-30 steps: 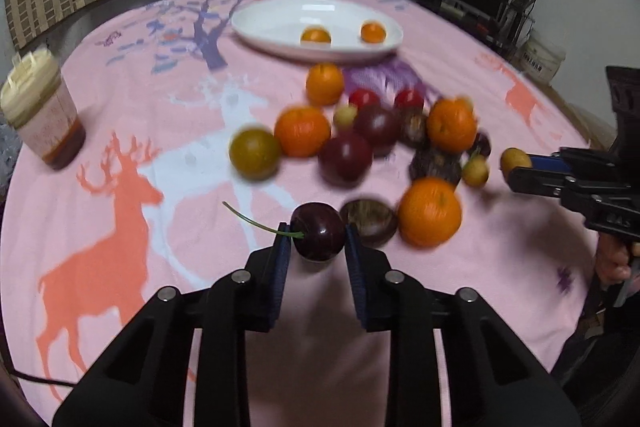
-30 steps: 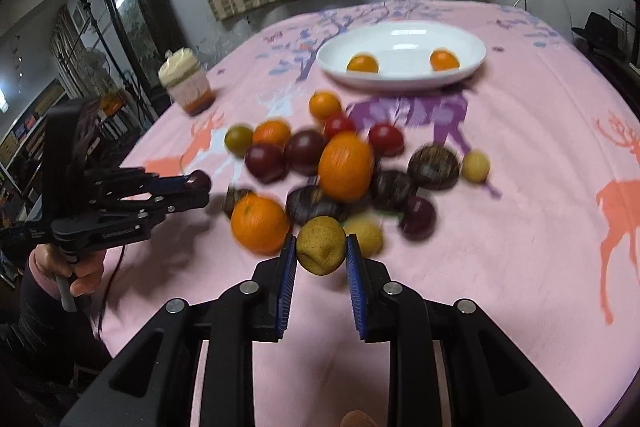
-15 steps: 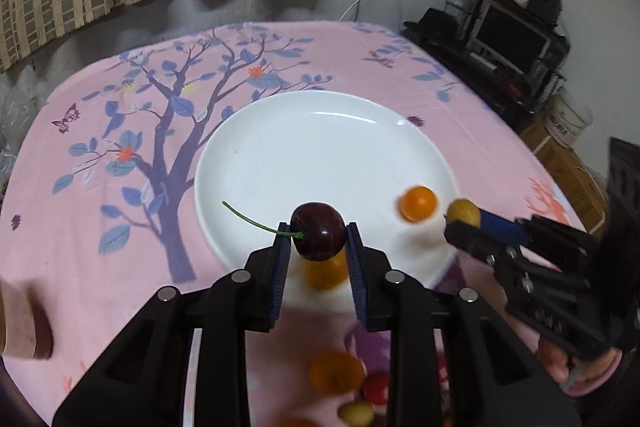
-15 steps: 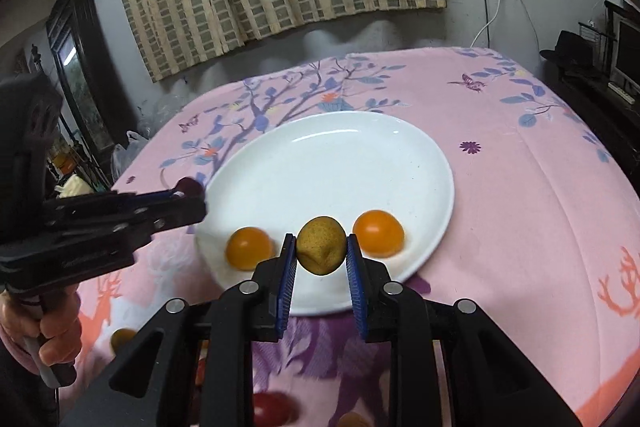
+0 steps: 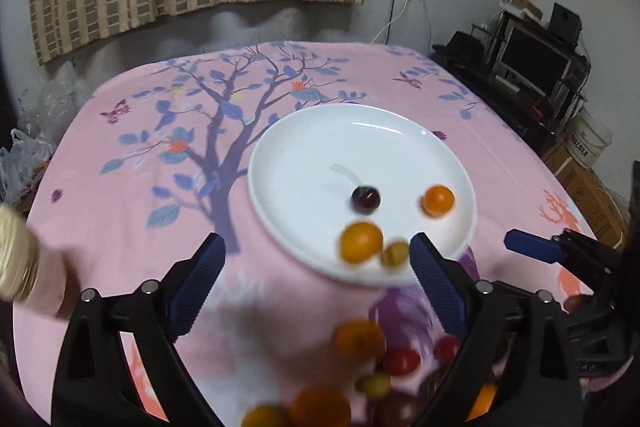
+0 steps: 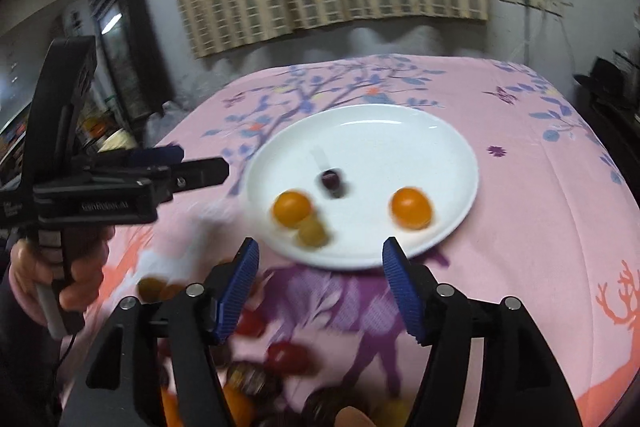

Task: Organize fruits
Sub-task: 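Release the yellow fruit and cherry onto the white plate with both grippers, then grasp an orange with the right gripper while the left gripper grasps another orange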

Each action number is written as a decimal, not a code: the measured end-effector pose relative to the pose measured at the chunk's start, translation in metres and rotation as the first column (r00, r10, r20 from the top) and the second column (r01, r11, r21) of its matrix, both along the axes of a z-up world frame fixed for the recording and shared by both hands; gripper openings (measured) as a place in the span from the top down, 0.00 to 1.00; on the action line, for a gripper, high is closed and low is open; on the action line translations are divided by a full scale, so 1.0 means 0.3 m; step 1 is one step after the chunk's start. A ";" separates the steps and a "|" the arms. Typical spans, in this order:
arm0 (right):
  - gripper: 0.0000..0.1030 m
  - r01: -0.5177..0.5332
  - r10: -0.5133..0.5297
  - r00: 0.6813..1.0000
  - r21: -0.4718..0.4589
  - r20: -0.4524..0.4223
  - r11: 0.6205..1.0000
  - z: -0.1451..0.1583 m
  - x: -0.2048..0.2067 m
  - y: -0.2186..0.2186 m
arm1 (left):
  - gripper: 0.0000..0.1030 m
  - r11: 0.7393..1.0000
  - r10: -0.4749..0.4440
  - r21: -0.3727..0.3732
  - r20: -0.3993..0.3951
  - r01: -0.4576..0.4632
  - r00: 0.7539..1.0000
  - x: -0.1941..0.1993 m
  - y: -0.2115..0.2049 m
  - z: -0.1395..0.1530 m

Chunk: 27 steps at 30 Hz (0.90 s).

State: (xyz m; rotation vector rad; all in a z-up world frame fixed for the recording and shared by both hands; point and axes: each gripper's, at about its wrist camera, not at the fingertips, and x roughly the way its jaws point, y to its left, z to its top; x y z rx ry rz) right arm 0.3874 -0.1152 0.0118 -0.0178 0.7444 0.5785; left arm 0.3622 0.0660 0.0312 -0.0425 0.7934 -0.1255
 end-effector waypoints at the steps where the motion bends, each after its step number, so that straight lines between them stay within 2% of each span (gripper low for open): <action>1: 0.37 -0.021 0.021 1.000 -0.004 0.013 1.000 -0.010 -0.053 -0.001 | 0.10 1.000 0.000 -0.016 0.004 0.000 1.000 -0.051 0.012 0.001; 3: 0.37 -0.010 0.010 1.000 -0.009 0.010 1.000 -0.037 -0.115 -0.008 | 0.10 0.998 0.019 -0.064 0.017 -0.018 1.000 -0.171 0.037 -0.003; 7: 0.37 -0.096 0.096 0.995 -0.019 -0.029 0.995 -0.078 -0.211 0.007 | 0.10 0.991 0.095 -0.098 0.051 -0.090 0.994 -0.380 0.058 -0.024; 11: 0.37 -0.170 0.169 0.985 -0.069 -0.021 0.983 -0.086 -0.272 0.045 | 0.10 0.994 0.096 -0.067 0.069 -0.092 0.993 -0.534 0.033 -0.043; 15: 0.37 -0.204 0.208 0.978 -0.142 0.015 0.969 -0.098 -0.324 0.083 | 0.11 0.999 0.038 -0.014 0.085 -0.037 0.996 -0.642 -0.019 -0.066; 17: 0.37 -0.216 0.222 0.975 -0.159 0.016 0.963 -0.104 -0.336 0.089 | 0.11 1.000 0.008 0.016 0.088 -0.009 0.996 -0.669 -0.048 -0.078; 19: 0.43 -0.228 0.231 0.973 -0.161 -0.001 0.960 -0.112 -0.331 0.090 | 0.11 0.999 -0.023 0.037 0.083 0.020 0.996 -0.677 -0.081 -0.088; 21: 0.57 -0.231 0.231 0.973 -0.155 -0.015 0.961 -0.119 -0.321 0.086 | 0.11 0.998 -0.053 0.046 0.083 0.050 0.995 -0.680 -0.107 -0.098; 22: 0.61 -0.231 0.230 0.973 -0.153 -0.023 0.961 -0.122 -0.317 0.083 | 0.11 0.997 -0.066 0.053 0.084 0.062 0.994 -0.680 -0.118 -0.105; 25: 0.62 -0.228 0.227 0.974 -0.138 -0.023 0.964 -0.119 -0.314 0.065 | 0.11 0.993 -0.090 0.085 0.072 0.084 0.993 -0.665 -0.152 -0.131; 27: 0.62 -0.217 0.217 0.976 -0.112 -0.015 0.970 -0.106 -0.311 0.050 | 0.14 0.989 -0.117 0.095 0.057 0.111 0.991 -0.654 -0.171 -0.147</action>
